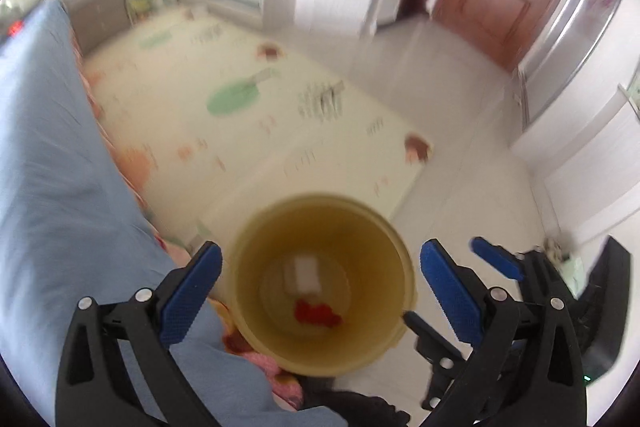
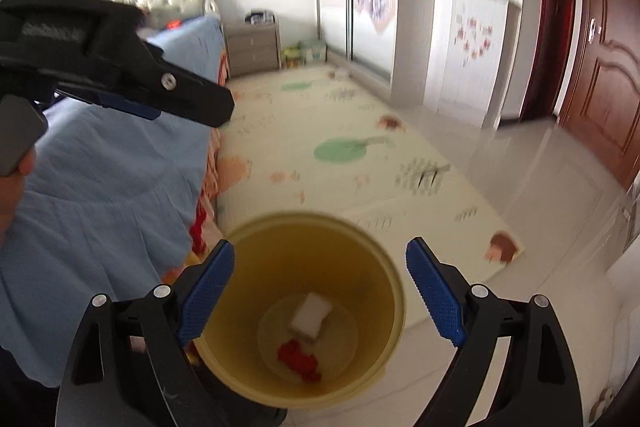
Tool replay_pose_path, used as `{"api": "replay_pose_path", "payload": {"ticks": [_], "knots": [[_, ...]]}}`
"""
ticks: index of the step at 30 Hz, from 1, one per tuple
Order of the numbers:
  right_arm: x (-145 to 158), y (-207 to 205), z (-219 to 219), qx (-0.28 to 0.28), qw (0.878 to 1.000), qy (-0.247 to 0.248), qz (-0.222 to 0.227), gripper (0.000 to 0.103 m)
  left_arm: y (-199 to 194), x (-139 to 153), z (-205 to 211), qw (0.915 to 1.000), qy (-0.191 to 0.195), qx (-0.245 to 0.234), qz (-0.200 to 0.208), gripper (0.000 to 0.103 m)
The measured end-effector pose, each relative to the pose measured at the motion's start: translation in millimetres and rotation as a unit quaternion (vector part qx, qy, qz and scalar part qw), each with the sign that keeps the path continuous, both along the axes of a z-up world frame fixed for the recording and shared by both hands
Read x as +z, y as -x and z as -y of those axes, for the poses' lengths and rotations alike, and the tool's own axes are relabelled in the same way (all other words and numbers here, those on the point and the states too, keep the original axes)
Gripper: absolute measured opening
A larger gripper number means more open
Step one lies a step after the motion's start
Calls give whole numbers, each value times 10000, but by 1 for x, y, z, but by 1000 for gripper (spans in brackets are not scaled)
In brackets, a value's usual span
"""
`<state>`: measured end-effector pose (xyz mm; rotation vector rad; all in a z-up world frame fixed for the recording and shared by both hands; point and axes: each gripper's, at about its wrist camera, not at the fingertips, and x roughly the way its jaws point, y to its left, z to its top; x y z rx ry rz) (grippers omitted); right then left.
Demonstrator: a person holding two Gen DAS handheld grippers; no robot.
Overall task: Collect trash
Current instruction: 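Swing both tools back toward the items on the bed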
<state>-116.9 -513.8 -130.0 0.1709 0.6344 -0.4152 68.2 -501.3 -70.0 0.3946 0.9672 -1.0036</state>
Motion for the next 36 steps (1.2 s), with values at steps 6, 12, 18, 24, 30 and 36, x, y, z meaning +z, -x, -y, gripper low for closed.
{"api": "replay_pose_path", "payload": {"ticks": [6,12,18,24,30,36], "knots": [[43,8,-43,76,9949,675,752,89,30,56,-83,9829,1184,681,1232,99],[84,4,-84,424,9864,795,1377,91,45,88,-159,9558,1616,1471,1969,99],[116,-1,-128,1049,9745,670,1865,95,59,110,-244,9096,1806,2560,2729,99],[131,-14,-182,1773,9601,547,2093,95,52,111,-328,8822,1662,3462,2724,99],[141,-31,-228,2238,9494,447,2160,95,53,110,-374,8673,1499,3848,2779,99],[146,-41,-260,2425,9459,452,2109,95,53,103,-406,8609,1403,4036,2760,99]]}}
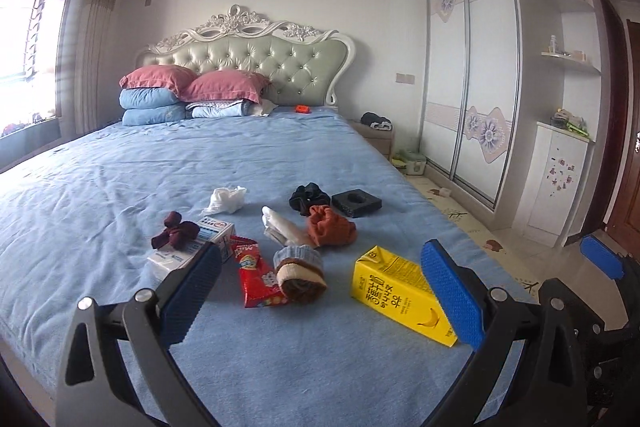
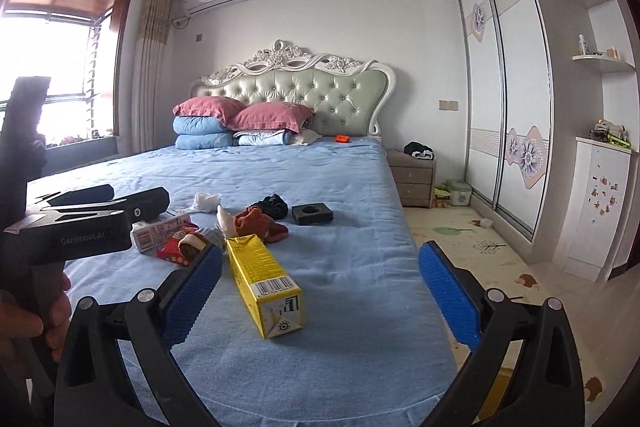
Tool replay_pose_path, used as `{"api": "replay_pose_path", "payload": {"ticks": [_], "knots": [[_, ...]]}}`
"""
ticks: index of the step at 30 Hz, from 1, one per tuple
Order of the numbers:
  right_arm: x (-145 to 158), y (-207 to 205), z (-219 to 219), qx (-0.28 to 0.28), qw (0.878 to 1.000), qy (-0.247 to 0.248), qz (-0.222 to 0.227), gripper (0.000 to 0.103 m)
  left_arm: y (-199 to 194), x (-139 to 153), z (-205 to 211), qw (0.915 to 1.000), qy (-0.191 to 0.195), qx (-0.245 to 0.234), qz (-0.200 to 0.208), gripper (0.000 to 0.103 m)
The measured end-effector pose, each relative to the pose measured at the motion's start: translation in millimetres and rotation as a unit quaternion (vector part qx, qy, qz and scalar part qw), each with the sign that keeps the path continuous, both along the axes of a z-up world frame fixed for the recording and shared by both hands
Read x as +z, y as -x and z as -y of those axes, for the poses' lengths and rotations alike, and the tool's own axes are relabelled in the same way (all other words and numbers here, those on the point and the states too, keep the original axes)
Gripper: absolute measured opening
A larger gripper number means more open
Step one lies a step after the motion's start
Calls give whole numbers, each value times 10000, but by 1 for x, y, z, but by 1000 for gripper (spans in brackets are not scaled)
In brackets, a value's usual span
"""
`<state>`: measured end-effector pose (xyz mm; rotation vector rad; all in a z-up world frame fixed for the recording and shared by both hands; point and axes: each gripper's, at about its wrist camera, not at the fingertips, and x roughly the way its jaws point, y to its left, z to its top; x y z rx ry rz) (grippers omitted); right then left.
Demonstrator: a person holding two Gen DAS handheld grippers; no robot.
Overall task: Collect trash
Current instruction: 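Swing both tools back toward the items on the bed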
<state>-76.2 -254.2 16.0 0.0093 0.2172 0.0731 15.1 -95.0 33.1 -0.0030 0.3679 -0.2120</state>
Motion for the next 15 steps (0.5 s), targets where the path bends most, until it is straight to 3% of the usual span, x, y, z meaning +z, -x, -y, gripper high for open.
{"api": "replay_pose_path", "payload": {"ticks": [15], "knots": [[-22,-48,-28,424,9960,177,-769,94,-21,-31,-47,9982,71,430,-413,99]]}}
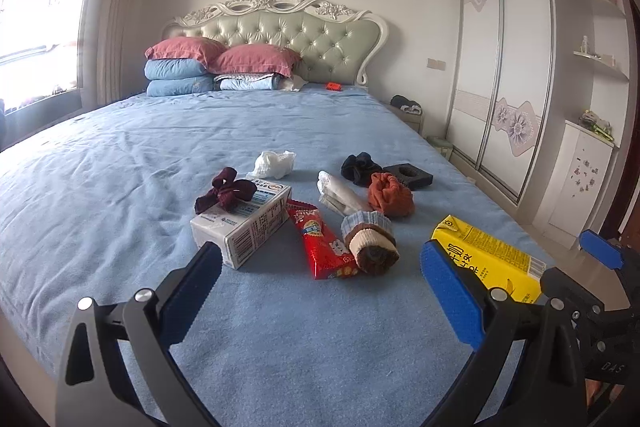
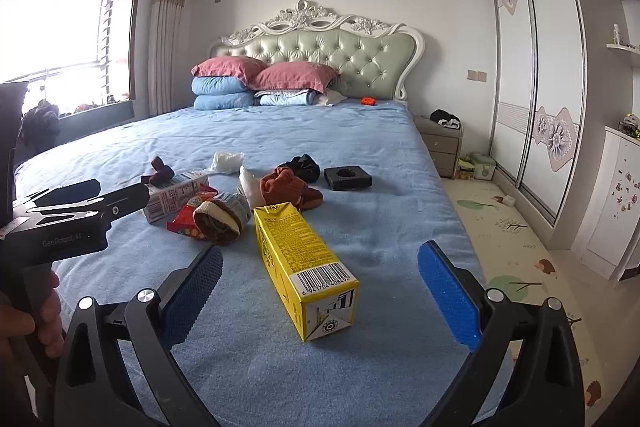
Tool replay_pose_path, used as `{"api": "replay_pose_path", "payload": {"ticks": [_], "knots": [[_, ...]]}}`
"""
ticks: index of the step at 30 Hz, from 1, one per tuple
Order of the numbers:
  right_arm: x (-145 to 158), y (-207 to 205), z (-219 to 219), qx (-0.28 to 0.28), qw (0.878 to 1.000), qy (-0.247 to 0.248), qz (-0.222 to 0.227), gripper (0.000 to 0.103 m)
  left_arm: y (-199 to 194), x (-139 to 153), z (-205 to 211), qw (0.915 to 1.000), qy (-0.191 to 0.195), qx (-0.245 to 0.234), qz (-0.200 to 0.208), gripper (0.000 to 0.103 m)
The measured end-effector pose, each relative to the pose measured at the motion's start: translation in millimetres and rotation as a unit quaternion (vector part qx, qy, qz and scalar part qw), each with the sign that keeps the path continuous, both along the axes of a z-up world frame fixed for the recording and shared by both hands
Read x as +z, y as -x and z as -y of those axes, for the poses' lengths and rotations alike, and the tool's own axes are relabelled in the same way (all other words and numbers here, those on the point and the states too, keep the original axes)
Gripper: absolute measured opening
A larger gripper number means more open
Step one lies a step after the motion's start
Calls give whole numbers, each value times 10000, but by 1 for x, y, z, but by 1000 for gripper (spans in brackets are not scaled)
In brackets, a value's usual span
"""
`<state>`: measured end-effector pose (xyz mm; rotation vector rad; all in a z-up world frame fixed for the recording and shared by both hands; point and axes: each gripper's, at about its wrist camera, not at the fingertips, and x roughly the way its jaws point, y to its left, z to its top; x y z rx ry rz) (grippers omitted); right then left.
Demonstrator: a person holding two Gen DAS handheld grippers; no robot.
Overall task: Collect trash
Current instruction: 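Swing both tools back toward the items on the bed, then grasp the yellow milk carton with the right tool while the left tool grasps the knit cap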
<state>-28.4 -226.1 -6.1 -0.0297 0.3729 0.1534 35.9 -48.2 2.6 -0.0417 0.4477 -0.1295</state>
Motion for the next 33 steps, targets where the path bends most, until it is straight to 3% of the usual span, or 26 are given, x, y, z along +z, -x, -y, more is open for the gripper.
{"api": "replay_pose_path", "payload": {"ticks": [6,8,13,15,22,33], "knots": [[-10,-28,-4,31,9990,142,-416,94,-14,-8,10,9999,-67,-91,-123,99],[-13,-39,-5,46,9977,205,-652,88,-19,-9,14,9997,-82,-144,-168,99],[-25,-59,-11,311,9916,267,-1230,49,-32,-12,22,9991,-37,-272,-324,99],[-28,-58,-13,363,9911,294,-1246,38,-36,-13,24,9990,-39,-268,-363,99],[-19,-44,-3,233,9953,57,-941,38,-52,-12,35,9979,-39,-327,-561,99],[-4,-30,22,247,9971,-172,-696,38,-103,-19,72,9933,-632,-133,-955,98]]}}
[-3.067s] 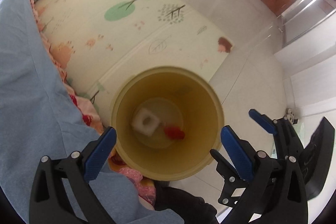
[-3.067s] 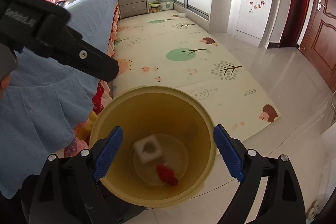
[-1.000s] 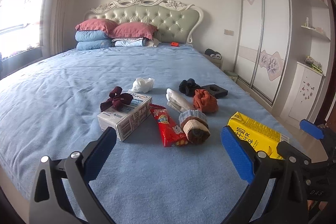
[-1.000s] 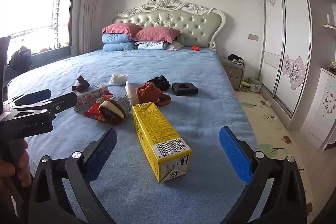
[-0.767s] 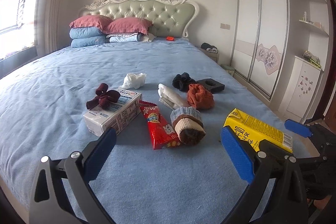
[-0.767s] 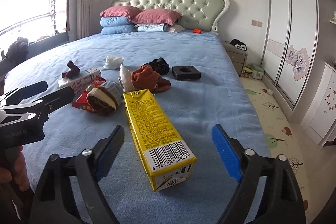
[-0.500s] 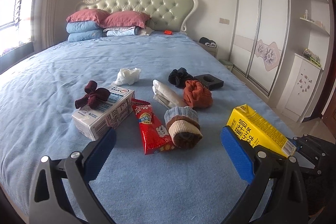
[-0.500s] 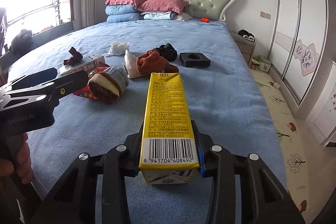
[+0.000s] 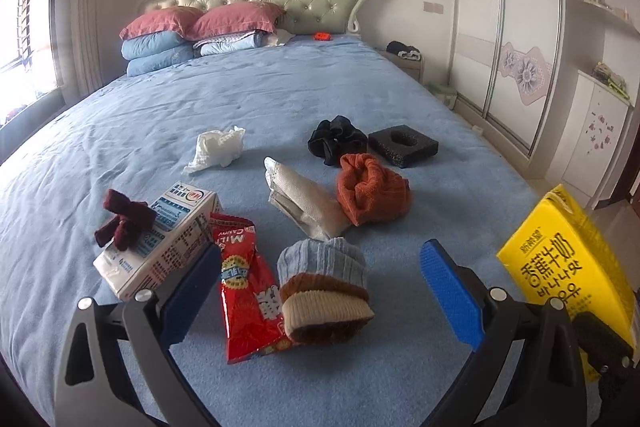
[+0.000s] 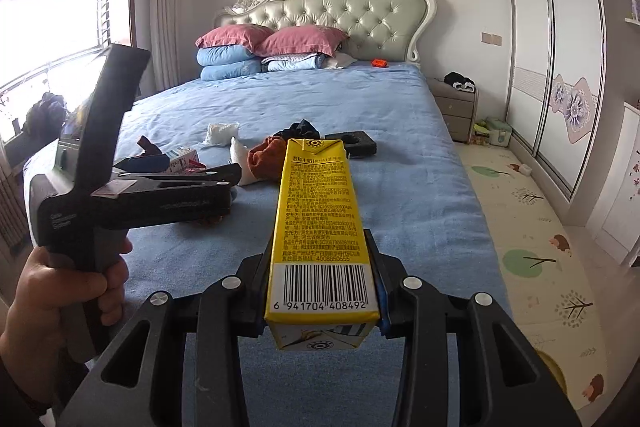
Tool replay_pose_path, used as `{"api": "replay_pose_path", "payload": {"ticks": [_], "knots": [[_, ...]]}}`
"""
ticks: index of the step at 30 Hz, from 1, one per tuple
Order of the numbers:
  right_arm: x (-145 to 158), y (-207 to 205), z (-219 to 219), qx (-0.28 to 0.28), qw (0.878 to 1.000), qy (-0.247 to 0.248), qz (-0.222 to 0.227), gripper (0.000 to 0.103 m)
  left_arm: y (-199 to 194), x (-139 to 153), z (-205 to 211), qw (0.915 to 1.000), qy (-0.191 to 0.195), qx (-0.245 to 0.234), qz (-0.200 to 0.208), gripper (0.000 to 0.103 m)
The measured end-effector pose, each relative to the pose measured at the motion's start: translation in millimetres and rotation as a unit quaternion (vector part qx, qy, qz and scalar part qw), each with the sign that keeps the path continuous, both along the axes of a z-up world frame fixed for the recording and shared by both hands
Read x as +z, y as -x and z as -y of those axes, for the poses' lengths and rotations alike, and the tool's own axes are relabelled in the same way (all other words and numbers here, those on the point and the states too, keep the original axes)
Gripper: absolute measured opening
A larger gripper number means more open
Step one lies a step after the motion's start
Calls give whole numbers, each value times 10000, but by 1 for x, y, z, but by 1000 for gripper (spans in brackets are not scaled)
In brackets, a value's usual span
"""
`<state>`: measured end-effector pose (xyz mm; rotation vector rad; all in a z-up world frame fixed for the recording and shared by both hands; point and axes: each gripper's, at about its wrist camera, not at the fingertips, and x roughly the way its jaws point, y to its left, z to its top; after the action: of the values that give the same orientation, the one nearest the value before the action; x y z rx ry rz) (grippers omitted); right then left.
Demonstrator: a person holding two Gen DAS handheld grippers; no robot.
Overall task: Collect trash
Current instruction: 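Grasp the yellow milk carton with the right tool while the left tool grasps the knit cap, then carry carton and cap over the yellow bin and release both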
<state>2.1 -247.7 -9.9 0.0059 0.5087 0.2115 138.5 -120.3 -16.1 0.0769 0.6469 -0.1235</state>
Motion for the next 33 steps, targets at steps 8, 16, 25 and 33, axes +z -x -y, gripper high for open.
{"api": "replay_pose_path", "payload": {"ticks": [8,16,25,33], "knots": [[2,0,3,81,9999,-100,47,38,-14,-16,7,9987,-148,-108,-475,51],[3,5,2,138,9998,-91,73,38,3,-6,-12,9977,516,-372,-252,27],[10,18,6,143,9994,-153,268,38,50,19,-19,9915,914,-890,271,27],[19,39,39,-207,9986,-211,446,38,81,38,28,9802,887,-1719,412,27]]}}
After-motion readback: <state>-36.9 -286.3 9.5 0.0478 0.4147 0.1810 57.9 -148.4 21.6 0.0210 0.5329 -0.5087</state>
